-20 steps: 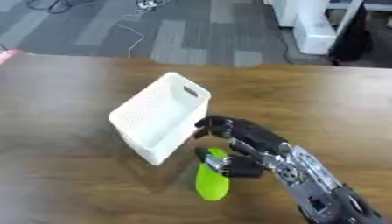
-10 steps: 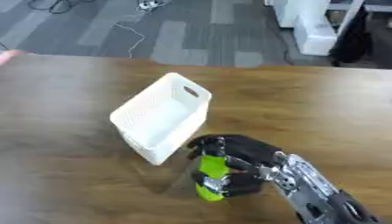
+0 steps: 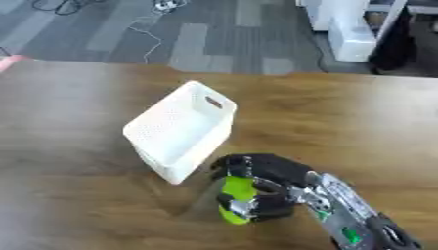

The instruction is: Pick up objects on the table and place them in the box.

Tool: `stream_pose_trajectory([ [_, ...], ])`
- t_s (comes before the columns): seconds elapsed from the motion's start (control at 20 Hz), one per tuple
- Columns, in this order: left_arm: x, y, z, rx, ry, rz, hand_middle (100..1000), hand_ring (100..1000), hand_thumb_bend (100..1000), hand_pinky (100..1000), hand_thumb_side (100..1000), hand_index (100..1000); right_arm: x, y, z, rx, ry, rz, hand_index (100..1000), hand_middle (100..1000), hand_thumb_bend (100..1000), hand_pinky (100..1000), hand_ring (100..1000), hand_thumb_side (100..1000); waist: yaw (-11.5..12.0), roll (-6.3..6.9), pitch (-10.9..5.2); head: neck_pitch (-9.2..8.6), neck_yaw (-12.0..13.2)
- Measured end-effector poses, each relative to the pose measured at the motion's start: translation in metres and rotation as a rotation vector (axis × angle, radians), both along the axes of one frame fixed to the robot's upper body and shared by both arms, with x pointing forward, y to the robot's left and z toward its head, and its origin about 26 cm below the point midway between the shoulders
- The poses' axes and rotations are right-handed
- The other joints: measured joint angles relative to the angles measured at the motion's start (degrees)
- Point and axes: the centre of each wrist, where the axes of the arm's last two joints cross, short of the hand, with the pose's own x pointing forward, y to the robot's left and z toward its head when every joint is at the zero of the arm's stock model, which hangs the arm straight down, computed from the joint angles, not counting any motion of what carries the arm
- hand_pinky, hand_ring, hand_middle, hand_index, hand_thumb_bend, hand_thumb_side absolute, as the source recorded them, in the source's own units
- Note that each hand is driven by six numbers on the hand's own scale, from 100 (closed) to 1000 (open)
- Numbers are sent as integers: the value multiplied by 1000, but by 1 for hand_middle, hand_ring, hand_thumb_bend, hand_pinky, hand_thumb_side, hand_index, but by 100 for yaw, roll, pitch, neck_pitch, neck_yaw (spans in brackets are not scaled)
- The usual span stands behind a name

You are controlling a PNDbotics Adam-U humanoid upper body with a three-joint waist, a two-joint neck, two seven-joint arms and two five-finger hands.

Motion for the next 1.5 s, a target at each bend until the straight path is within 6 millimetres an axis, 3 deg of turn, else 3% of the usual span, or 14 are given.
stream_pose_trajectory([
  [1.0,0,0,0,3,-2,2,718,624,724,610,1000,731,0,3,-3,3,-3,28,858,880,238,767,848,1000,-43,0,34,0,42],
  [1.5,3,-2,6,2,-20,-5,718,624,728,610,1000,731,2,5,-7,-1,-67,15,844,862,117,781,836,1000,-57,-6,118,0,42],
])
